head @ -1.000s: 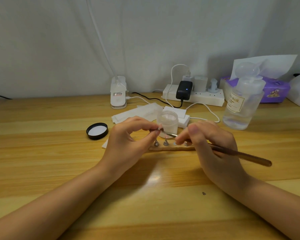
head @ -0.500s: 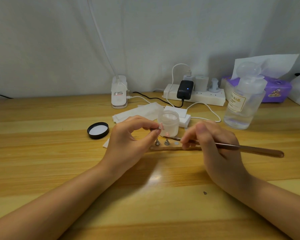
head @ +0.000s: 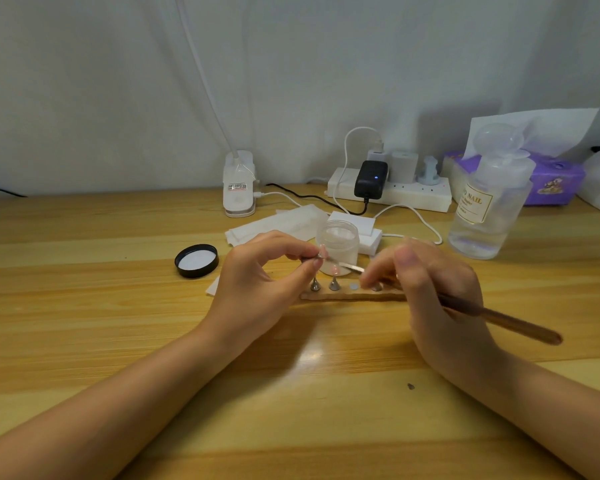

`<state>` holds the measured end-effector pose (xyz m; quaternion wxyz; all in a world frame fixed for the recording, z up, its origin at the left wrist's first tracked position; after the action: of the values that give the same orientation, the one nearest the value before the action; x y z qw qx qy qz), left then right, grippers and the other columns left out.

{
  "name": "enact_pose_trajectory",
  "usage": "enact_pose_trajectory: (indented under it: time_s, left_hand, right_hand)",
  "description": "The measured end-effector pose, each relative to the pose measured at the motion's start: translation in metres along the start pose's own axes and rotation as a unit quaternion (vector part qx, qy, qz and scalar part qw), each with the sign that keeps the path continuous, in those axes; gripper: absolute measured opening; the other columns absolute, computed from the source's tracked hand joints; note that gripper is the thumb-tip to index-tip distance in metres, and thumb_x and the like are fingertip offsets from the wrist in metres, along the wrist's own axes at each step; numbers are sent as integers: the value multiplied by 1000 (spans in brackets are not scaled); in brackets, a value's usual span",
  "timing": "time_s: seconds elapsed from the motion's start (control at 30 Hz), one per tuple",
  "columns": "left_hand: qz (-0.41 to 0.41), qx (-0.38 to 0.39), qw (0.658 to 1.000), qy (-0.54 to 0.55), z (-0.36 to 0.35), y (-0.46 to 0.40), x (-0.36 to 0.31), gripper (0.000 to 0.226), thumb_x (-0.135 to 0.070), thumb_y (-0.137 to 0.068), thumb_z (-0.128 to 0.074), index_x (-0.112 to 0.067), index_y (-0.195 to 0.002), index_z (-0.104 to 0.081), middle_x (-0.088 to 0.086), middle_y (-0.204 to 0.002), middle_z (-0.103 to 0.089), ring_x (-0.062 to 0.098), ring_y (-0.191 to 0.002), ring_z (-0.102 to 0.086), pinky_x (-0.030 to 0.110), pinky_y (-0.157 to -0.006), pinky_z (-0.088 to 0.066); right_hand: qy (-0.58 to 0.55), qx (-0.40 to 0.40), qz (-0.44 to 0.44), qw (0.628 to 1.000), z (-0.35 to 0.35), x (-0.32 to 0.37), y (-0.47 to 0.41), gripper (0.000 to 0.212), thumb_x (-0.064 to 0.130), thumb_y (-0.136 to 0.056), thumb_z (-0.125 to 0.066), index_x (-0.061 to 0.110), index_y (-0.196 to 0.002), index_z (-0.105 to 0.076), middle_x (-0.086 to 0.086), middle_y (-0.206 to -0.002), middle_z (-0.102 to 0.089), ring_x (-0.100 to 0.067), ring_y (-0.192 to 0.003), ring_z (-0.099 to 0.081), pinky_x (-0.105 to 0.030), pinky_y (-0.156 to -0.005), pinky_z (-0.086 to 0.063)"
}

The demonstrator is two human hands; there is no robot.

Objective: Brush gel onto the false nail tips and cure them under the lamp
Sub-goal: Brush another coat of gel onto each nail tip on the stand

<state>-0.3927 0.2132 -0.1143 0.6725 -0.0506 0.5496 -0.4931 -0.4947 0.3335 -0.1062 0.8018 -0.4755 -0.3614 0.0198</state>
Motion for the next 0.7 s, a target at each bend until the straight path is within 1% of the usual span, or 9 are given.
enact_pose_trajectory:
  time_s: [0.13,0.2,0.27,0.37,0.43,0.5,0.57,0.63,0.7]
  left_hand:
    - [4,5,1000,-4,0,0,2,15,-9,-75,-71,-17,-88,-69,-4,-82,-68,9,-79,-61,19,-74,-48]
    - [6,2,1000,-2,0,0,2,15,-10,-75,-71,-18,-87,-69,-4,-81,-68,9,-79,-61,20,-74,-49]
    - [6,-5,1000,3,0,-1,1,13,-19,-73,-69,-23,-85,-68,-6,-80,-67,10,-78,-61,21,-74,-49]
    - [6,-6,1000,6,0,0,0,11,-25,-72,-66,-26,-83,-67,-8,-79,-67,9,-77,-60,21,-74,-48]
    - [6,-2,1000,3,0,1,1,12,-20,-74,-69,-24,-85,-67,-6,-80,-67,9,-78,-61,21,-74,-48]
    - [7,-1,1000,-1,0,0,2,16,-11,-75,-71,-22,-86,-68,-5,-81,-68,10,-79,-61,21,-74,-48]
    - [5,3,1000,-4,0,0,2,18,-7,-75,-71,-21,-86,-68,-5,-81,-68,9,-79,-61,21,-74,-49]
    - [5,3,1000,-6,-1,-1,2,18,-7,-75,-71,-21,-86,-68,-5,-81,-68,10,-79,-61,23,-75,-49]
    - [5,1,1000,-4,-1,0,2,15,-11,-75,-71,-21,-86,-68,-5,-81,-68,11,-79,-61,24,-74,-49]
  right_hand:
    - [21,18,-17,999,-6,-3,-3,29,30,-90,-36,23,-78,-61,22,-77,-56,-1,-76,-55,-25,-72,-42]
    - [24,28,-12,999,-7,-4,-2,31,29,-90,-37,20,-75,-63,23,-74,-55,1,-74,-54,-27,-72,-41]
    - [12,23,-5,1000,-5,-2,0,37,27,-91,-35,19,-67,-62,19,-68,-56,1,-70,-54,-30,-72,-41]
    - [-4,4,2,1000,0,0,1,38,24,-91,-30,25,-64,-57,12,-63,-58,-1,-67,-54,-31,-72,-41]
    - [-10,0,-5,1000,0,-2,0,36,25,-91,-29,26,-68,-58,14,-67,-58,-2,-70,-56,-33,-72,-43]
    - [2,11,-17,1000,-4,-5,-1,36,27,-92,-31,21,-74,-62,19,-75,-58,-3,-76,-57,-34,-73,-44]
    - [12,28,-29,999,-8,-8,-2,38,29,-91,-32,15,-77,-65,18,-78,-60,-4,-79,-57,-36,-75,-45]
    - [10,29,-29,999,-8,-8,-1,39,29,-92,-32,16,-73,-65,17,-74,-60,-5,-76,-57,-37,-75,-45]
    - [3,17,-21,1000,-4,-6,0,39,28,-92,-30,23,-67,-60,16,-68,-58,-3,-71,-56,-35,-74,-44]
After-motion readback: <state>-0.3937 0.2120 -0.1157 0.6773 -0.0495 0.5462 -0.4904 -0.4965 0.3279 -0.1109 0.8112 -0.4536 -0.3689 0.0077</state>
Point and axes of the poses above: each hand's wrist, its own y-axis away from the middle knuckle, its own z-axis out of the back of the hand, x = y × z, the point moved 8 cm from there along -y, towards the middle knuckle
